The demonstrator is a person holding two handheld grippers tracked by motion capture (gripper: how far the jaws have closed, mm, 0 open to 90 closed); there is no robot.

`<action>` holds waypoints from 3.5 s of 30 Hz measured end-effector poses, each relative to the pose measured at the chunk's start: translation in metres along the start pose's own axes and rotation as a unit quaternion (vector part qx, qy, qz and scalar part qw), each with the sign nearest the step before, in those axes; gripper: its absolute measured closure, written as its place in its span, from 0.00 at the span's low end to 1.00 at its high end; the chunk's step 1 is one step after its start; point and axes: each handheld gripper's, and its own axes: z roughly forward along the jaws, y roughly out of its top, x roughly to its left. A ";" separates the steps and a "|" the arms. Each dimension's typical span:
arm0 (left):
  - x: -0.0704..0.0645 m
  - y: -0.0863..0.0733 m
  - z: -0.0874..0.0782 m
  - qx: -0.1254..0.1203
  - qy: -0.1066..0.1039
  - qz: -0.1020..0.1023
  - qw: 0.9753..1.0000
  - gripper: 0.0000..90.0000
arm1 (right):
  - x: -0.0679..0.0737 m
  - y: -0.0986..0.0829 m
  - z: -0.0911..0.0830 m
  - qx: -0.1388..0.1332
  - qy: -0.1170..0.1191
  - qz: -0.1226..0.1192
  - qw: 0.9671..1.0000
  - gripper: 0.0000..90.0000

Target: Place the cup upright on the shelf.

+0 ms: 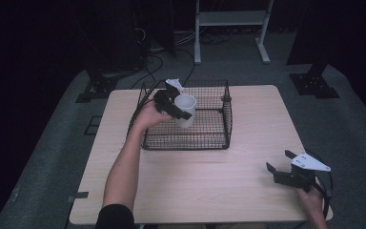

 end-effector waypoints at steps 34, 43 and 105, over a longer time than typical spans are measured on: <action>0.017 -0.015 0.042 0.053 -0.009 -0.021 0.998 0.23 | -0.001 0.000 0.000 -0.003 0.002 0.004 1.000 0.15; 0.019 -0.018 0.049 0.061 -0.014 -0.027 0.998 0.23 | -0.001 0.000 -0.001 -0.004 0.002 0.004 1.000 0.15; -0.007 -0.017 0.002 0.020 0.030 -0.015 0.999 0.08 | -0.002 -0.001 -0.001 -0.003 0.000 0.009 1.000 0.15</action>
